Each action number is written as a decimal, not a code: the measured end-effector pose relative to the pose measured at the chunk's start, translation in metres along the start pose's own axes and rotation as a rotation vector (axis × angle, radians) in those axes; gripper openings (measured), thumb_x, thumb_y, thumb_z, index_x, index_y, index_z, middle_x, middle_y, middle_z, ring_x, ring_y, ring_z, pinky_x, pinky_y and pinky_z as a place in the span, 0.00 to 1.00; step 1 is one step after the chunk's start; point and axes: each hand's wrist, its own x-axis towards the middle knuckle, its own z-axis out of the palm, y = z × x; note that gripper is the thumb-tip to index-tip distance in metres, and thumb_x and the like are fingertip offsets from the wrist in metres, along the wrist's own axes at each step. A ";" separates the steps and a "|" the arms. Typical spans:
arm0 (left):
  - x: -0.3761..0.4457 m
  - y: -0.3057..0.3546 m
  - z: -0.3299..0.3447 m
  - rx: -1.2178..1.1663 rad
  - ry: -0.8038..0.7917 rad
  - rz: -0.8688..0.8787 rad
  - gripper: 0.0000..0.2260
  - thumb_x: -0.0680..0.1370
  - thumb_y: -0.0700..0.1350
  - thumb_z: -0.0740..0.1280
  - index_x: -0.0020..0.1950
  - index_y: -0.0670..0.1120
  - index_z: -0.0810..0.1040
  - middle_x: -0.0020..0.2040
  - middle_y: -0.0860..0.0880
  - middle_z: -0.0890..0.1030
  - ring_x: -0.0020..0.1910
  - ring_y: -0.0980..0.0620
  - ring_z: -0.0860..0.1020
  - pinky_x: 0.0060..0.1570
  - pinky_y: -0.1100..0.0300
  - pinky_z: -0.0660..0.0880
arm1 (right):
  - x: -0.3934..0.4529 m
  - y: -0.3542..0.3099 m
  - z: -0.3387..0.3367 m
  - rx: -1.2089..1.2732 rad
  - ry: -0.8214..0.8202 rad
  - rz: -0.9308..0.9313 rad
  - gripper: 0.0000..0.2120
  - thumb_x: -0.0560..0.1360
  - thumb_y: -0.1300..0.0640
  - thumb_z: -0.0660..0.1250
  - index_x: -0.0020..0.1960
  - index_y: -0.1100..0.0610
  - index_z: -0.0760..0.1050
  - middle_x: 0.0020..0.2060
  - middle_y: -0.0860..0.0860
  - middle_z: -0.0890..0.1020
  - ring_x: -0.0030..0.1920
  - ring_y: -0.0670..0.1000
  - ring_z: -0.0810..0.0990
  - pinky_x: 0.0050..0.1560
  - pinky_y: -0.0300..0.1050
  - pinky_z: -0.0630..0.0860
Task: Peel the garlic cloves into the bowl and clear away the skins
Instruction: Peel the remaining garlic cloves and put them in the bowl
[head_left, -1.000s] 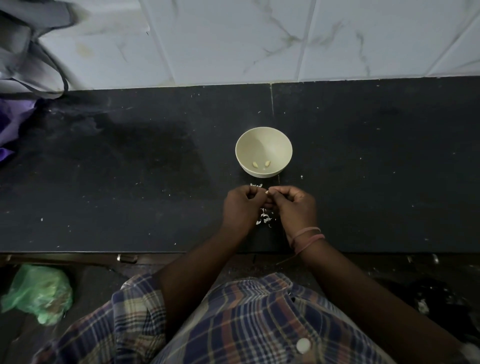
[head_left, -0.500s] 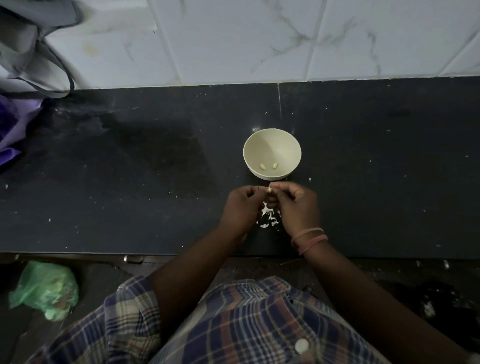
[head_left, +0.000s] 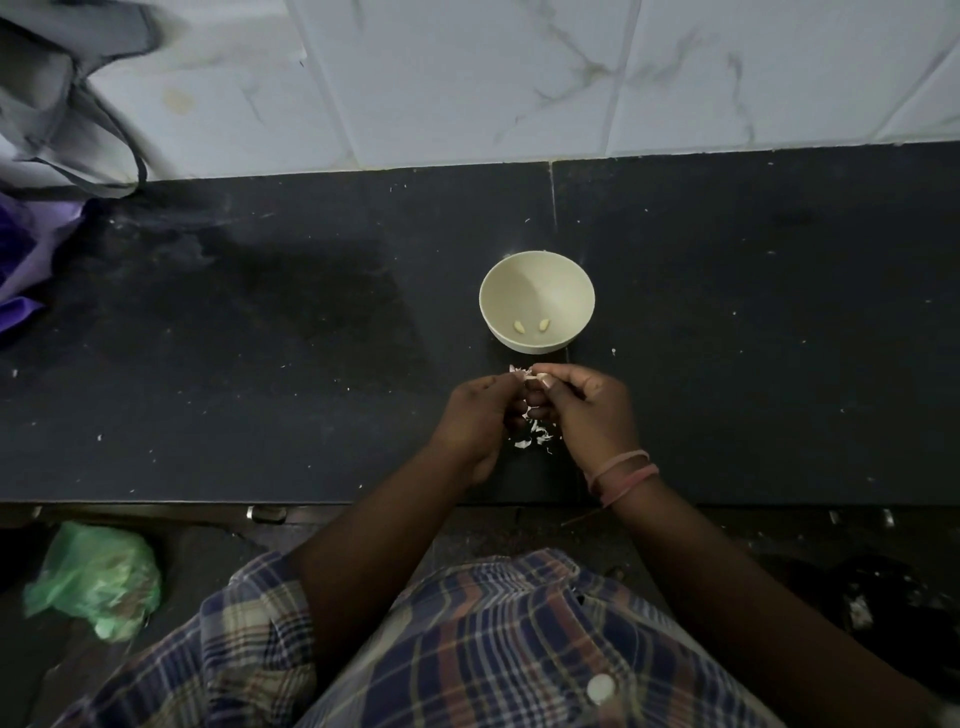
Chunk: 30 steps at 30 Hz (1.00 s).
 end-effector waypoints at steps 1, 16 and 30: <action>-0.002 0.000 0.001 -0.029 0.002 -0.021 0.09 0.81 0.37 0.63 0.45 0.39 0.81 0.32 0.48 0.82 0.29 0.55 0.78 0.31 0.64 0.72 | -0.001 0.001 -0.001 0.039 -0.008 0.021 0.09 0.78 0.68 0.64 0.53 0.63 0.82 0.45 0.62 0.86 0.43 0.61 0.84 0.47 0.55 0.82; 0.000 -0.004 -0.010 -0.086 0.172 -0.095 0.05 0.79 0.31 0.66 0.54 0.35 0.80 0.47 0.35 0.83 0.42 0.45 0.84 0.44 0.57 0.84 | -0.007 -0.006 0.001 0.277 -0.004 0.116 0.08 0.76 0.70 0.68 0.49 0.61 0.82 0.35 0.54 0.84 0.34 0.48 0.80 0.38 0.39 0.79; -0.005 -0.004 -0.007 -0.210 0.022 -0.119 0.08 0.79 0.37 0.68 0.57 0.37 0.82 0.43 0.43 0.85 0.40 0.50 0.84 0.39 0.59 0.82 | -0.008 -0.001 0.004 -0.073 0.035 -0.044 0.07 0.77 0.65 0.68 0.50 0.59 0.84 0.42 0.55 0.87 0.42 0.49 0.85 0.46 0.44 0.82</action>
